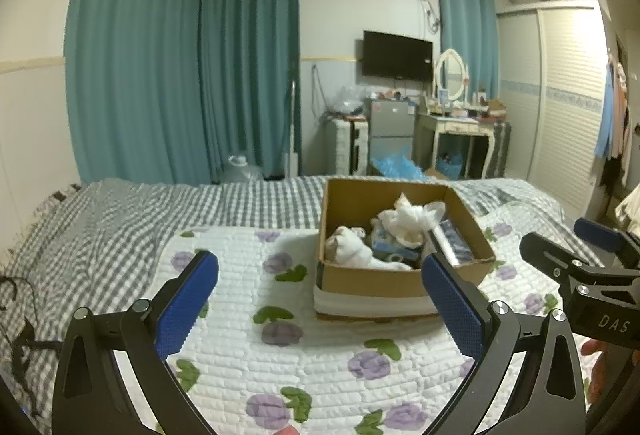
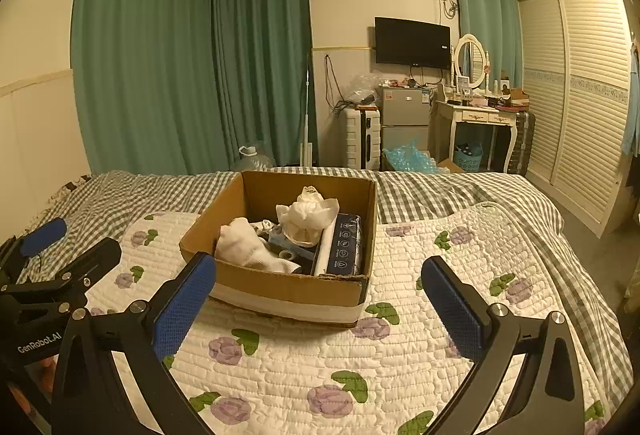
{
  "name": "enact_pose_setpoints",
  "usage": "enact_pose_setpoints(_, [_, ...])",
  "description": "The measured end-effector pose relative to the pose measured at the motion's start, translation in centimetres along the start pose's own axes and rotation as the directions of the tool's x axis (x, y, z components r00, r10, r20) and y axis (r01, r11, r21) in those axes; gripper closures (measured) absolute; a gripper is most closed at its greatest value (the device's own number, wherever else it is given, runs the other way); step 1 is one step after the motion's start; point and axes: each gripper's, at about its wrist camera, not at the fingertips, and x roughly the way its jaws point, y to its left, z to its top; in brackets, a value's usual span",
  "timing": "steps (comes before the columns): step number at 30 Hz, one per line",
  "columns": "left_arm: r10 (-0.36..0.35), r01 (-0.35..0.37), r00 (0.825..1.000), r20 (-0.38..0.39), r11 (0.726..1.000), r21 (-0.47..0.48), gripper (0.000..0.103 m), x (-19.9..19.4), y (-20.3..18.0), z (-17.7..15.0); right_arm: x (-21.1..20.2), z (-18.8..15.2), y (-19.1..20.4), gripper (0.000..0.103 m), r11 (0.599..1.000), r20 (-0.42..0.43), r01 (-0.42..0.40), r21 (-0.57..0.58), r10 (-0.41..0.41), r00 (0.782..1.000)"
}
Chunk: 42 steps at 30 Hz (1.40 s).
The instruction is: Organize soft objects
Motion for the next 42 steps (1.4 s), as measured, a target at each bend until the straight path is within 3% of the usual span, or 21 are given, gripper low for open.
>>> enact_pose_setpoints(42, [0.002, -0.002, 1.000, -0.009, 1.000, 0.008, 0.000, -0.12, -0.08, -0.30, 0.60, -0.41, -0.12, 0.000, 1.000, -0.021, -0.014, 0.016, 0.015, 1.000])
